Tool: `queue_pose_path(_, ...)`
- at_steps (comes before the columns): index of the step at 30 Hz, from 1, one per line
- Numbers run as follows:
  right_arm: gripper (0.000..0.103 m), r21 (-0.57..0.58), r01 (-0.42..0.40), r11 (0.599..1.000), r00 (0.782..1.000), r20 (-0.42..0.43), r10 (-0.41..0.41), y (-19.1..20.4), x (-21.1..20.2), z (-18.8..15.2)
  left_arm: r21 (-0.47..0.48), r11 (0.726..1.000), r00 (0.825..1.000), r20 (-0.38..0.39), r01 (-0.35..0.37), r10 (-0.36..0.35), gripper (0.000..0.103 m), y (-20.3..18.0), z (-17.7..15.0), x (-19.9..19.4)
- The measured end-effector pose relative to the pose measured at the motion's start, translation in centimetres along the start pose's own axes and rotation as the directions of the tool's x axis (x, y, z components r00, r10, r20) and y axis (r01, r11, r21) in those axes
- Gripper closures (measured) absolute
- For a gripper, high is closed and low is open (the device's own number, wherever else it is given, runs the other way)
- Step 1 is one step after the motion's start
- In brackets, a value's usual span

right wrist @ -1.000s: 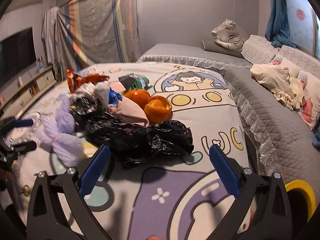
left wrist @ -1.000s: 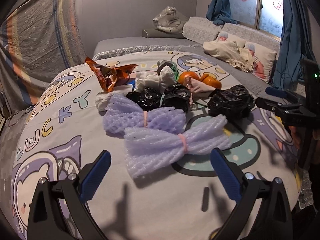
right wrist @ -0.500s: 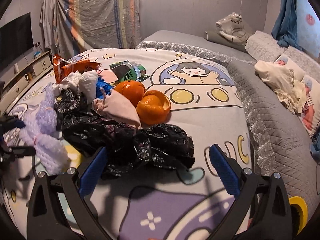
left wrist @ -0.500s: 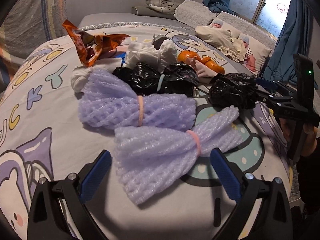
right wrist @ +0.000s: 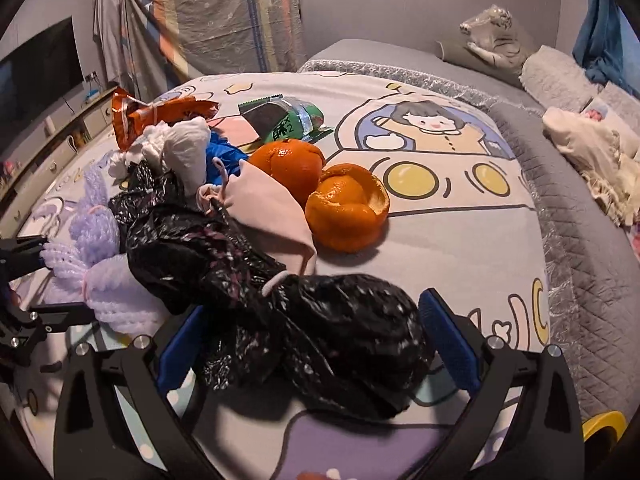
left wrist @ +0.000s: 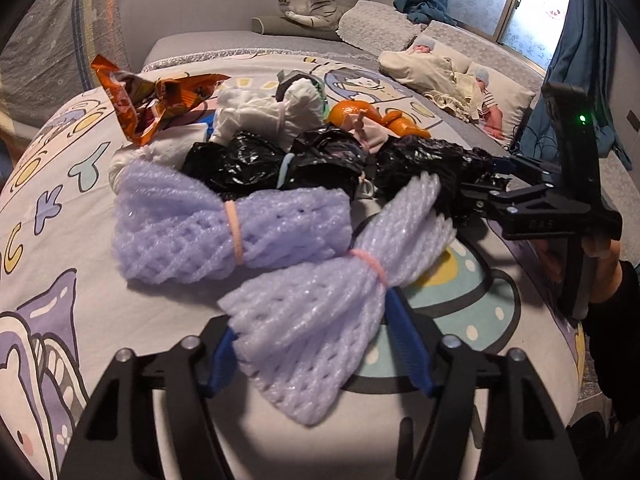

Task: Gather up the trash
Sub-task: 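Grasp the black plastic bag with the right gripper while the left gripper grasps a lavender foam net, then carry the black bag and foam net to the yellow bin and release both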

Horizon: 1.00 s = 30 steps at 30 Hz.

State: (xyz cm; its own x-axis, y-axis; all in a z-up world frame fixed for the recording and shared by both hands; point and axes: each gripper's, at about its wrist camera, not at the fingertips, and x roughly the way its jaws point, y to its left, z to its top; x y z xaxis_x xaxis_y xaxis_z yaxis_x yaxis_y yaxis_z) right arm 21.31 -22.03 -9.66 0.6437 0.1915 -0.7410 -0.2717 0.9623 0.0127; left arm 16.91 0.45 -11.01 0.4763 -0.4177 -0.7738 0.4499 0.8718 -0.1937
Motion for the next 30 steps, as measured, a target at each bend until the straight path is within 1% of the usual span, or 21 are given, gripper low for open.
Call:
queue_pose_path(1,0.010,0.003,0.000,1.000,1.000,0.004,0.000,0.0,-0.1,0.0,0.001,1.000,1.000,0.004,0.000,0.000,0.046,-0.2,-0.1,-0.1)
queue_pose_path(2,0.018,0.009,-0.005,1.000,1.000,0.013,0.005,0.0,-0.3,0.0,-0.001,1.000,1.000,0.006,0.002,-0.002,0.048,-0.2,-0.1,-0.1)
queue_pose_path(3,0.022,0.015,-0.009,1.000,1.000,0.017,0.009,-0.1,-0.5,-0.1,-0.008,1.000,1.000,0.009,0.005,-0.005,0.051,-0.3,-0.1,-0.2)
queue_pose_path(4,0.023,0.022,-0.014,1.000,1.000,0.018,0.013,-0.1,-0.6,-0.1,-0.014,1.000,1.000,0.011,0.008,-0.008,0.055,-0.2,-0.2,-0.4)
queue_pose_path(6,0.037,0.024,-0.025,0.999,1.000,0.009,0.024,-0.1,-0.5,-0.2,-0.022,1.000,1.000,0.015,0.012,-0.012,0.061,-0.3,-0.4,-0.7)
queue_pose_path(7,0.040,0.018,-0.026,0.999,1.000,0.000,0.026,-0.1,-0.5,-0.3,-0.023,1.000,1.000,0.019,0.009,-0.009,0.064,-0.4,-0.5,-0.9)
queue_pose_path(9,0.057,0.002,-0.024,1.000,1.000,0.004,0.024,0.3,-0.8,-0.5,-0.017,1.000,1.000,0.028,0.005,-0.005,0.068,-0.6,-0.8,-1.4)
queue_pose_path(10,0.060,-0.004,-0.022,1.000,1.000,0.014,0.022,0.4,-1.2,-0.6,-0.015,1.000,0.999,0.032,0.006,-0.006,0.070,-0.8,-0.9,-1.7)
queue_pose_path(12,0.069,-0.008,-0.022,1.000,1.000,0.019,0.022,0.5,-1.5,-0.7,-0.015,1.000,0.999,0.037,0.010,-0.009,0.072,-1.0,-1.2,-2.0)
queue_pose_path(15,0.073,0.006,-0.029,1.000,0.999,0.019,0.029,0.4,-1.7,-0.9,-0.042,0.999,0.998,0.058,0.019,-0.017,0.074,-0.8,-1.6,-2.6)
queue_pose_path(19,0.074,0.038,-0.021,0.999,0.999,0.041,0.020,0.0,-2.8,-1.3,-0.057,0.997,0.993,0.112,0.044,-0.038,0.075,-0.8,-2.3,-4.1)
queue_pose_path(21,0.074,0.051,-0.015,0.999,0.998,0.060,0.012,-0.1,-3.8,-1.7,-0.058,0.997,0.991,0.128,0.042,-0.034,0.075,-1.0,-2.7,-4.8)
queue_pose_path(25,0.074,0.087,-0.011,0.996,0.996,0.086,0.004,-0.7,-5.6,-2.1,-0.077,0.995,0.985,0.165,0.065,-0.051,0.075,-1.0,-3.3,-6.4)
queue_pose_path(27,0.074,0.100,0.010,0.995,0.994,0.112,-0.021,-1.0,-7.0,-2.3,-0.072,0.995,0.982,0.184,0.062,-0.047,0.075,-1.3,-3.2,-7.1)
queue_pose_path(30,0.074,0.125,0.014,0.992,0.988,0.153,-0.034,-1.7,-9.0,-2.3,-0.055,0.997,0.974,0.221,0.060,-0.047,0.075,-2.1,-2.3,-8.2)
